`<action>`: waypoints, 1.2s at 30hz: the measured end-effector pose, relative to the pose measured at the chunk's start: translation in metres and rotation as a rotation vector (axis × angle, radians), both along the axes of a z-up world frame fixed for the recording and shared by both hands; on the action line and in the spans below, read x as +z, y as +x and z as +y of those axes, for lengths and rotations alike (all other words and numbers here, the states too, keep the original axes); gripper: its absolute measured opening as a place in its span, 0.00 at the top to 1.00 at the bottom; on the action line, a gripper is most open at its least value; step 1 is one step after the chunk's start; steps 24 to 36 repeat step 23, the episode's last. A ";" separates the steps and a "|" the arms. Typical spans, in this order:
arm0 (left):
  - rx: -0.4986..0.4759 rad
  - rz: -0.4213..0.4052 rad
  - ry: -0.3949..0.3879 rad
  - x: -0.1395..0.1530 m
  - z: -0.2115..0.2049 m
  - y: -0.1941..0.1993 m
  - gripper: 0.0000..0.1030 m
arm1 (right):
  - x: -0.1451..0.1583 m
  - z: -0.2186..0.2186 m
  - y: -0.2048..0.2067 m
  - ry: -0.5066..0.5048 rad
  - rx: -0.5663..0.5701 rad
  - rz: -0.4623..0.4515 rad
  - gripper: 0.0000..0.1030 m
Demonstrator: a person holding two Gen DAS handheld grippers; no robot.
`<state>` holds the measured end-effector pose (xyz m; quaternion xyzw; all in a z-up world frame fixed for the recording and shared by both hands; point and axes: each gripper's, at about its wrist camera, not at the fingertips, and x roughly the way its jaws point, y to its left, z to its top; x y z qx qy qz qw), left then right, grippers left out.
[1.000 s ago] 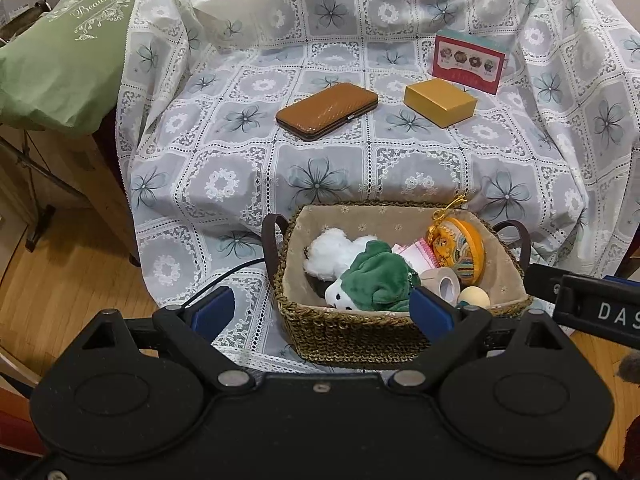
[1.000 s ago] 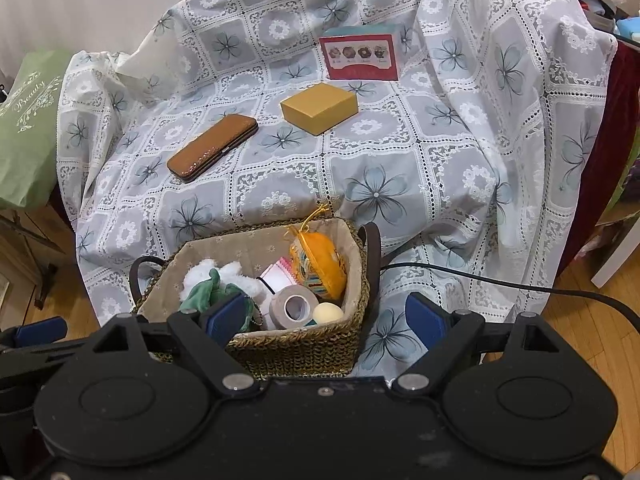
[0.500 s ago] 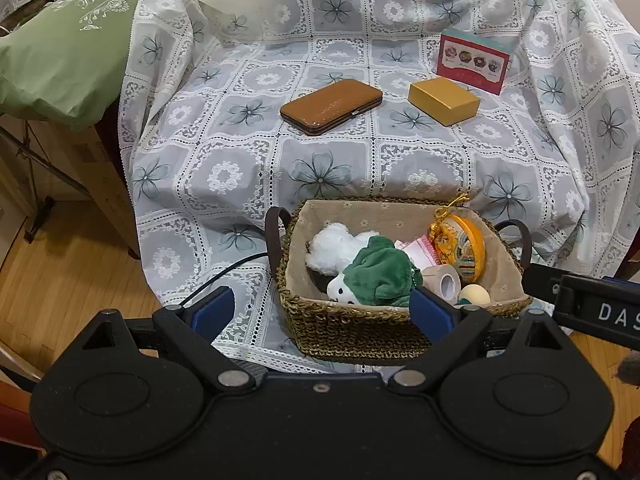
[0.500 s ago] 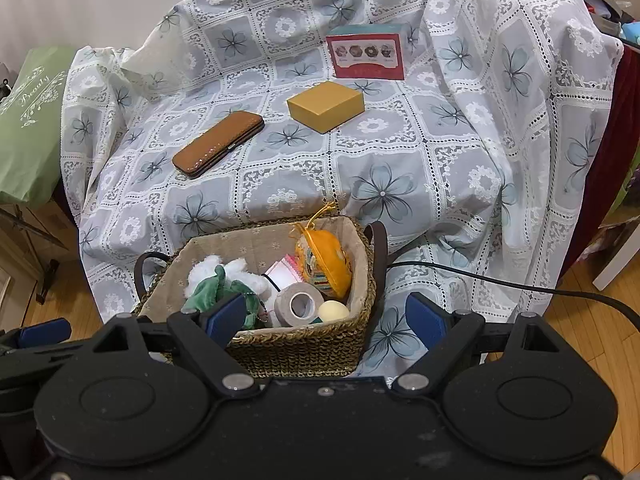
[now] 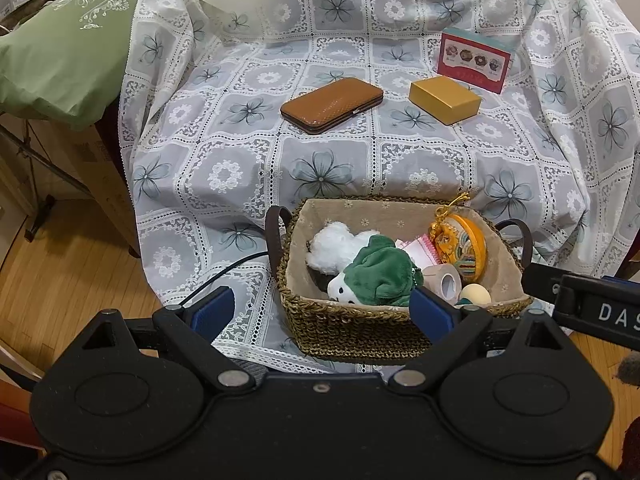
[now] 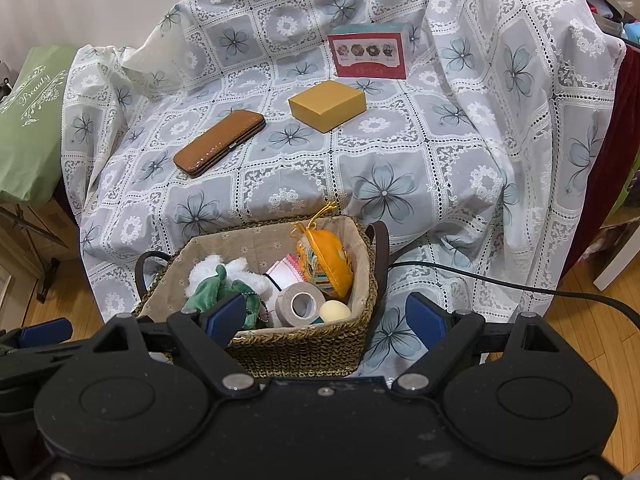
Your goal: Organize soft objects
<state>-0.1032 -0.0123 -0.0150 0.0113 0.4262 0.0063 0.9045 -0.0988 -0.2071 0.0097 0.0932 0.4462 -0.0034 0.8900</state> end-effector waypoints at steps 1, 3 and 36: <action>-0.001 0.001 0.001 0.000 0.000 0.000 0.11 | 0.000 0.000 0.000 0.000 0.001 0.001 0.15; 0.000 0.002 0.002 0.000 -0.001 0.000 0.11 | 0.000 0.000 0.000 0.001 0.001 0.002 0.15; 0.005 0.015 0.009 -0.004 -0.005 0.000 0.12 | -0.003 0.000 0.001 0.005 0.006 0.010 0.15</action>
